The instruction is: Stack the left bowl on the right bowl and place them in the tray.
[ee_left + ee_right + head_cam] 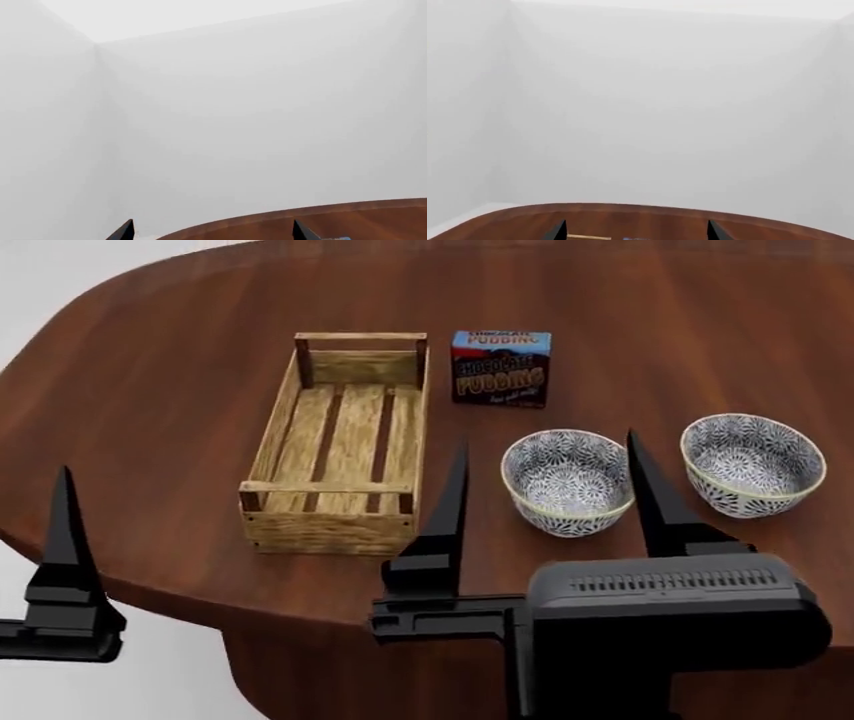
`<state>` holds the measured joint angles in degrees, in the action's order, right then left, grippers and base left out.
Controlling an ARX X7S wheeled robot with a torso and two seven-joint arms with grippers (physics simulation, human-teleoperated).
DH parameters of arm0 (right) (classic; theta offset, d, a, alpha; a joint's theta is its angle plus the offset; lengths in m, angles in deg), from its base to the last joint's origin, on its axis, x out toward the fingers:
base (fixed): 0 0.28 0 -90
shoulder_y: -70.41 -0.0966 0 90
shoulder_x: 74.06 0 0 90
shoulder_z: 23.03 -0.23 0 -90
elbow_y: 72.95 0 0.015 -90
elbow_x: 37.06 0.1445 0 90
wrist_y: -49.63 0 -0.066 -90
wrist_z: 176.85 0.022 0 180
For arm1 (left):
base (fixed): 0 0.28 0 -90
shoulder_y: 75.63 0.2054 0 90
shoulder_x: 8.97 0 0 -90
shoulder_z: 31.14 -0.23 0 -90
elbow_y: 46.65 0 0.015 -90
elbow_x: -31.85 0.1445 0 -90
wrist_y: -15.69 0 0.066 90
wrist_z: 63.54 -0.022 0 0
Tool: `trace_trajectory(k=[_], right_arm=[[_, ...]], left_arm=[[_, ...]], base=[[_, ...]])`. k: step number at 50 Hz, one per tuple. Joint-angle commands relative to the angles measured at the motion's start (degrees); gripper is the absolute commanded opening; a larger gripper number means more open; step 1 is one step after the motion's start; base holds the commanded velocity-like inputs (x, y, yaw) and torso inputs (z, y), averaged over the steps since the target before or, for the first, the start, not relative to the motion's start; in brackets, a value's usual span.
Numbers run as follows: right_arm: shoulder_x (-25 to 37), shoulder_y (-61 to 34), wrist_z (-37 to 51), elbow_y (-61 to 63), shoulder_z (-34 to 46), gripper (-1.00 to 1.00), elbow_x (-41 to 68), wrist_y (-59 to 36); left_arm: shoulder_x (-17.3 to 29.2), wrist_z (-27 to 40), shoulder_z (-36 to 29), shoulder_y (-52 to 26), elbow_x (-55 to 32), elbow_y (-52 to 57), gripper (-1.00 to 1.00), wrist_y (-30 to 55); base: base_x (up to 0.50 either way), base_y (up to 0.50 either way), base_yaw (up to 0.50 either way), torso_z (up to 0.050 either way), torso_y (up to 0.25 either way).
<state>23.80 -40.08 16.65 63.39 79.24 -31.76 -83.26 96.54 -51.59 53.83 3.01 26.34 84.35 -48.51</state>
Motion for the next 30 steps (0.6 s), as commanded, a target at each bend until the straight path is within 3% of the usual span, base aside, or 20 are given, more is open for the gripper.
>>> trace_trajectory(k=[1, 15, 30], right_arm=[[-0.19, 0.03, 0.03, 1.03, -0.76, 1.0, 2.06, -0.39], [0.43, -0.36, 1.38, 1.56, 0.28, 1.0, 1.88, -1.15], [1.05, -0.71, 1.8, 0.69, 0.87, 1.0, 2.37, -0.71]], left_arm=[[0.21, 0.14, -0.42, 0.03, -0.22, -0.46, 1.0, -0.6], [0.61, 0.37, -0.45, 0.14, -0.65, -0.18, 1.0, -0.81], [0.89, 0.48, -1.13, 0.15, -0.82, -0.73, 1.0, -1.57]], base=[[0.5, -0.15, 0.0, 0.0, 0.0], [0.5, -0.15, 0.0, 0.0, 0.0], [0.5, -0.01, 0.0, 0.0, 0.001]])
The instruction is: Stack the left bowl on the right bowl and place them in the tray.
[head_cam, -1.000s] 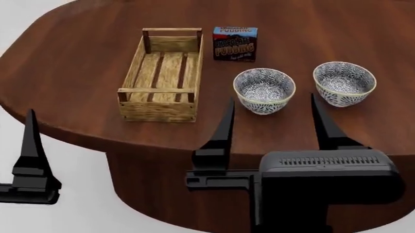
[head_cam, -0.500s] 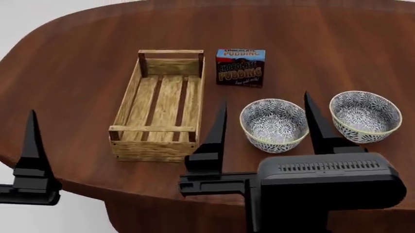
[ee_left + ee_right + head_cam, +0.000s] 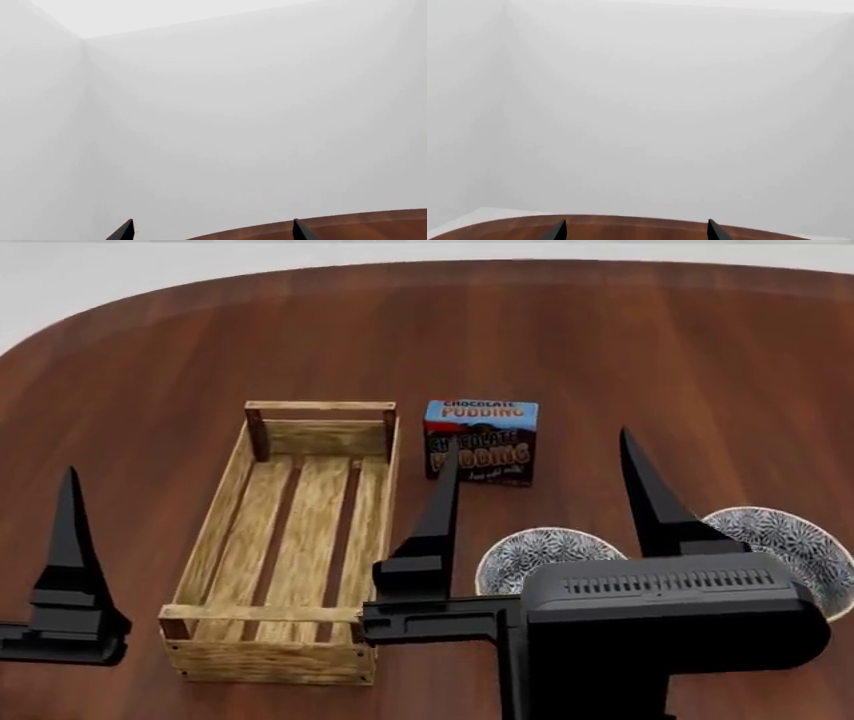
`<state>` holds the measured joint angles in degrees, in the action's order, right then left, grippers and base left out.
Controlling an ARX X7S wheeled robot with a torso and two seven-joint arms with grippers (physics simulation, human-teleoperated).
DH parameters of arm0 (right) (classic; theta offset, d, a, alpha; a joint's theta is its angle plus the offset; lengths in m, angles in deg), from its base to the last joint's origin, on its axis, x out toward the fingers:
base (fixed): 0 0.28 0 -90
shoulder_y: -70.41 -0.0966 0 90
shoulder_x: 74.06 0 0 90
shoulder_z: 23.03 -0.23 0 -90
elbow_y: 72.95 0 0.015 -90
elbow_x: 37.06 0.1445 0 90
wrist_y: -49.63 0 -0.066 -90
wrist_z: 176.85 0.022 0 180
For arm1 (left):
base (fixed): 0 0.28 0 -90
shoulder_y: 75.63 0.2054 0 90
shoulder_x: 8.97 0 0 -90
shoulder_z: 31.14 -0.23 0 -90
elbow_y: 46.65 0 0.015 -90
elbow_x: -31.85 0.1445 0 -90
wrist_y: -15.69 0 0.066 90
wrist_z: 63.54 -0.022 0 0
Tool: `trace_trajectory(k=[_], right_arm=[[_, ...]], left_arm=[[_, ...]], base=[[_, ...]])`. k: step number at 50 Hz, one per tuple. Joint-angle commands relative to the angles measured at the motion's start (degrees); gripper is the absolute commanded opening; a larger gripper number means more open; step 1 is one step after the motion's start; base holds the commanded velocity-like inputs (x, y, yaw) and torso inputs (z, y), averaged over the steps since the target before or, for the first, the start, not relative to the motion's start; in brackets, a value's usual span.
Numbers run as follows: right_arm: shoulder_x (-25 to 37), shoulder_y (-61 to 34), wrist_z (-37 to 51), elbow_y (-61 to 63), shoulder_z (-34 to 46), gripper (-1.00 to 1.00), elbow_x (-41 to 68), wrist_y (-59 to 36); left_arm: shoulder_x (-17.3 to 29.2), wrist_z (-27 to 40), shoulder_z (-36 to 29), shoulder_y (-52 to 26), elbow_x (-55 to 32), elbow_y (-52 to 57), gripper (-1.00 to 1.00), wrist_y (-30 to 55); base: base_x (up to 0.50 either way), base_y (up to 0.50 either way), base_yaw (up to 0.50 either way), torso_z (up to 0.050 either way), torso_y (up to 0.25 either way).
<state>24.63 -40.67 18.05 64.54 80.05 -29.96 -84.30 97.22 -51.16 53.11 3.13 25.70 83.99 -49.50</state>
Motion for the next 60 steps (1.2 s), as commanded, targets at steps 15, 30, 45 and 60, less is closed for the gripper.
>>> trace_trajectory(k=[15, 30, 45, 60], right_arm=[[0.26, 0.01, 1.06, -0.72, -0.44, 1.0, 1.75, 0.86], [0.5, -0.22, 1.84, -1.26, 0.32, 1.0, 2.12, 0.98], [0.51, -0.15, 2.41, -0.85, -0.16, 1.0, 3.41, 1.37], [0.48, 0.2, 3.11, -0.3, -0.97, 1.0, 4.83, 2.13]], left_arm=[[0.61, 0.47, -0.76, -0.04, -0.34, 0.4, 1.0, 0.07], [1.07, 0.05, -0.6, -0.25, -2.18, 0.94, 1.0, 1.73], [1.91, 1.83, -0.84, 2.61, -0.02, -0.14, 1.0, -3.87], [2.83, 1.91, -1.36, 3.57, 0.24, 0.11, 1.0, -3.36]], base=[[0.5, 0.0, 0.0, 0.0, 0.001], [0.5, 0.0, 0.0, 0.0, 0.001], [0.5, 0.0, 0.0, 0.0, 0.001], [0.1, 0.0, 0.0, 0.0, -0.062]])
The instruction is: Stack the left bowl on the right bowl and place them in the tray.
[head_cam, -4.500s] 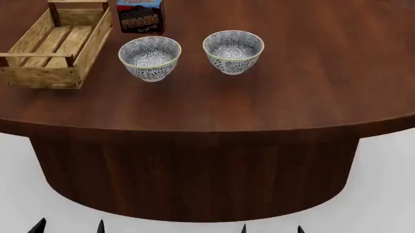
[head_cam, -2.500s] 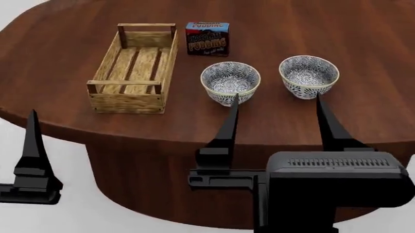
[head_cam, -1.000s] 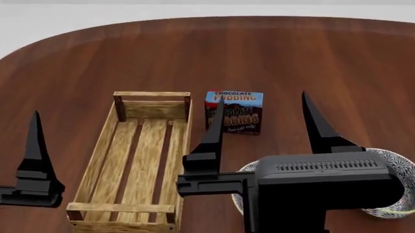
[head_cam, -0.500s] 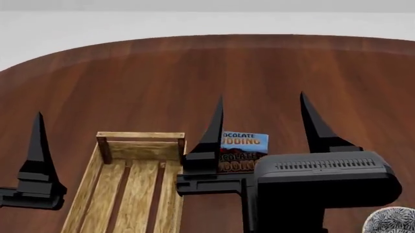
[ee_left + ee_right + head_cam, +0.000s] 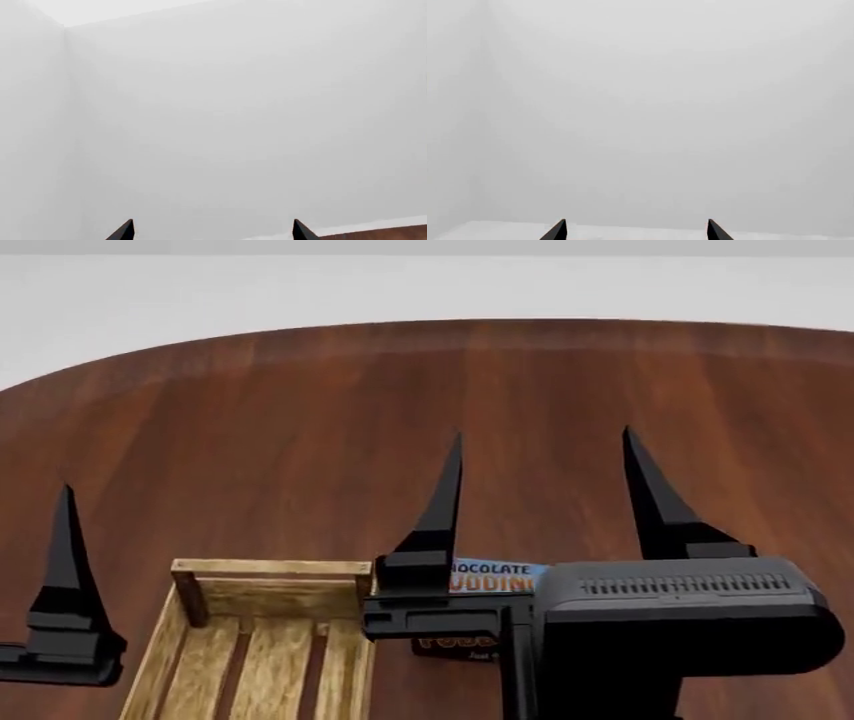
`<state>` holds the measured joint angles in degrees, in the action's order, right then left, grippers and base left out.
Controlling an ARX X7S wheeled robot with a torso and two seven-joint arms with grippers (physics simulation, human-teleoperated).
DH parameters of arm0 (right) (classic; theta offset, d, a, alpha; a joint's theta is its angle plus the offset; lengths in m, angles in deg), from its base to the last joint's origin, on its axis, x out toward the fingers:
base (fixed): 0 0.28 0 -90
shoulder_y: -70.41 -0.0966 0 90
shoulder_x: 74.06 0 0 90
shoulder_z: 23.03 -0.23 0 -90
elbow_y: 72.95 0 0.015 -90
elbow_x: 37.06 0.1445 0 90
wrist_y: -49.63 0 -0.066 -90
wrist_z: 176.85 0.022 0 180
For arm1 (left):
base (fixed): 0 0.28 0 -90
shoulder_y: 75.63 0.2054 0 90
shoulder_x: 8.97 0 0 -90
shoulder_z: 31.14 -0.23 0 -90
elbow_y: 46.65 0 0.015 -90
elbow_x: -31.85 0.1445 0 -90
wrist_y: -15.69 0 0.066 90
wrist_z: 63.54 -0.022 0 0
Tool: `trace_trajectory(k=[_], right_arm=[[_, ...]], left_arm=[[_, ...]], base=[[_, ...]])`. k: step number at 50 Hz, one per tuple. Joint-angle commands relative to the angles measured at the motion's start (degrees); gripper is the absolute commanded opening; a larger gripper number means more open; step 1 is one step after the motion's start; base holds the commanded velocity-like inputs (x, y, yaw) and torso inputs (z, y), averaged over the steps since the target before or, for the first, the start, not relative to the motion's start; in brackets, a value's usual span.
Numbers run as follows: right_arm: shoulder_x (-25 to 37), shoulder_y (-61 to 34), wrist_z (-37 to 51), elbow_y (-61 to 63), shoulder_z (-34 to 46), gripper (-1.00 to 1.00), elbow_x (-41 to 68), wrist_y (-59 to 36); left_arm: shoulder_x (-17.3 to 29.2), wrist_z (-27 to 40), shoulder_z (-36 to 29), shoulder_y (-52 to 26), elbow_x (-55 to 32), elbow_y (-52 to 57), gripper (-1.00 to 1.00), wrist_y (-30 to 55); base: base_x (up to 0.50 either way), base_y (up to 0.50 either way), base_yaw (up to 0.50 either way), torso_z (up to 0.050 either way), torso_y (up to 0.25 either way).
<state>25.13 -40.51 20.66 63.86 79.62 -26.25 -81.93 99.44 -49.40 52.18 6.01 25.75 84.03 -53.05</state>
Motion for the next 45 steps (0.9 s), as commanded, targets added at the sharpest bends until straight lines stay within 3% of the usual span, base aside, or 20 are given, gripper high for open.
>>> trace_trajectory(k=[1, 45], right_arm=[[-0.02, -0.05, 0.58, 0.61, -0.53, 1.0, 1.27, -0.69], [1.41, -5.22, 5.6, 1.4, 4.99, 1.0, 0.9, -14.36]], left_arm=[[0.7, 0.12, -0.51, 0.62, 0.22, 0.2, 1.0, 0.42], [2.29, 0.82, -2.02, 0.15, 1.51, 0.34, 1.0, 1.13]], base=[[0.0, 0.0, 0.0, 0.0, -0.25], [0.0, 0.0, 0.0, 0.0, -0.25]])
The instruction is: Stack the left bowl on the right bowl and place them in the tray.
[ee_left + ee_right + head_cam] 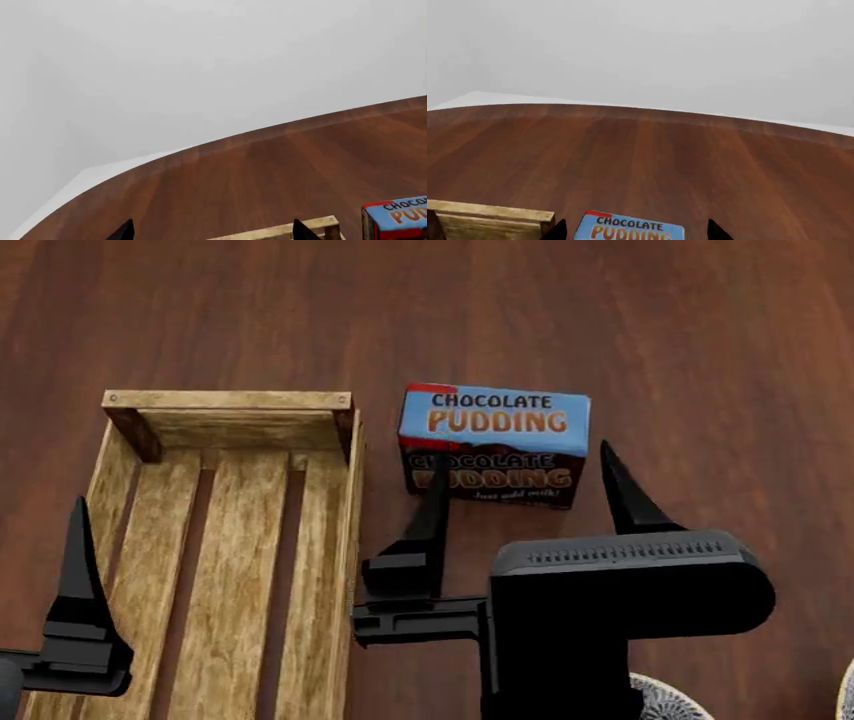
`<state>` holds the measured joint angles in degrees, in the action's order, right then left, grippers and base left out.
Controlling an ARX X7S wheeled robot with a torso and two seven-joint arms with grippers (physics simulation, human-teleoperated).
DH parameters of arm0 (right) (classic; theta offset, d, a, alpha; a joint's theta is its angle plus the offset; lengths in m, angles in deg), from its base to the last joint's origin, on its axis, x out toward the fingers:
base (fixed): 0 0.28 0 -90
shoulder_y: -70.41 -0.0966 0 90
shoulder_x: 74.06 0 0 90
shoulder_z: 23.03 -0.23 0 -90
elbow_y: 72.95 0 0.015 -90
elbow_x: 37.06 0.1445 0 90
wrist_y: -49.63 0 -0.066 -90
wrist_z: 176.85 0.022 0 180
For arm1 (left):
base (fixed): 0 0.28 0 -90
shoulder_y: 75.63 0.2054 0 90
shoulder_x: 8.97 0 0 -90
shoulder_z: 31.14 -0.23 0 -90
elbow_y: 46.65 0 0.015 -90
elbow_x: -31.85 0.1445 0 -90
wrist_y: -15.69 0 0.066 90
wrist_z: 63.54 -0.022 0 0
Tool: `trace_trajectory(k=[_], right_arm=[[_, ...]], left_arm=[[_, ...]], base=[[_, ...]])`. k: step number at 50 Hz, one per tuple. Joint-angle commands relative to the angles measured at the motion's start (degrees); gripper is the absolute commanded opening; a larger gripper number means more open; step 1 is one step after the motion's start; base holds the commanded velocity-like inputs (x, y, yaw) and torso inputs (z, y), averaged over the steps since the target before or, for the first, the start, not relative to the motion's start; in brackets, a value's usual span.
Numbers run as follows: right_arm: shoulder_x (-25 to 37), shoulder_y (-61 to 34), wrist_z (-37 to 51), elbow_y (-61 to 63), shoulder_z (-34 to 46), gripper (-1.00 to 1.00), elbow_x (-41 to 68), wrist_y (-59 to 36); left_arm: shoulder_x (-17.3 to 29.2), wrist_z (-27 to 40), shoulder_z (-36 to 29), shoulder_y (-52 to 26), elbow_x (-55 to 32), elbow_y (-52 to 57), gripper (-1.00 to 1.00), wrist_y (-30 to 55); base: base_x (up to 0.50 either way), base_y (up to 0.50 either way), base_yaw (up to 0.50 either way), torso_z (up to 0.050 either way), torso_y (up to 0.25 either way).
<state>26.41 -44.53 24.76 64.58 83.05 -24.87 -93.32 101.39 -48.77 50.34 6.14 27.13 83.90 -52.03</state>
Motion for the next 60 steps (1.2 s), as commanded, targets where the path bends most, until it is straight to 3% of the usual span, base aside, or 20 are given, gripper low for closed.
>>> trace_trajectory(k=[1, 8, 16, 22, 28, 32, 60], right_arm=[[-0.01, -1.21, 1.59, 0.81, 1.38, 1.0, -0.29, -3.35], [-3.47, -0.8, 2.2, 3.94, -3.86, 1.0, 3.96, -10.23], [-7.81, -5.29, 3.42, 12.36, -10.57, 1.0, 11.79, -28.95], [-5.03, -6.76, 19.99, 12.33, -15.93, 1.0, 33.63, -36.42], [-2.2, -4.52, 34.23, 10.13, -17.37, 1.0, 48.47, -36.8], [-0.88, -2.58, 37.69, 10.11, -15.34, 1.0, 50.41, -35.58], [7.61, 16.22, 36.41, 10.08, -0.97, 1.0, 39.2, -16.67]], left_arm=[[0.15, 0.75, 0.0, 0.0, 0.66, 0.39, 1.0, -0.74], [-0.94, 2.38, 3.29, -1.34, -1.78, 2.38, 1.0, 2.45], [-0.56, 4.11, 2.89, -2.12, -0.08, 3.69, 1.0, 6.4], [-0.11, 3.58, 3.7, -1.81, -1.37, 5.06, 1.0, 7.01], [-0.04, 3.77, 4.69, -1.4, -2.11, 5.43, 1.0, 7.47], [0.14, 3.66, 4.29, -1.23, -2.01, 5.68, 1.0, 7.12], [1.59, 4.42, 5.19, 0.2, -1.85, 7.85, 1.0, 7.65]], base=[[0.0, 0.0, 0.0, 0.0, -0.25], [0.0, 0.0, 0.0, 0.0, 0.0], [0.0, 0.0, 0.0, 0.0, 0.0], [0.0, 0.0, 0.0, 0.0, 0.0], [0.0, 0.0, 0.0, 0.0, 0.0], [0.0, 0.0, 0.0, 0.0, 0.0], [0.0, 0.0, 0.0, 0.0, 0.0]])
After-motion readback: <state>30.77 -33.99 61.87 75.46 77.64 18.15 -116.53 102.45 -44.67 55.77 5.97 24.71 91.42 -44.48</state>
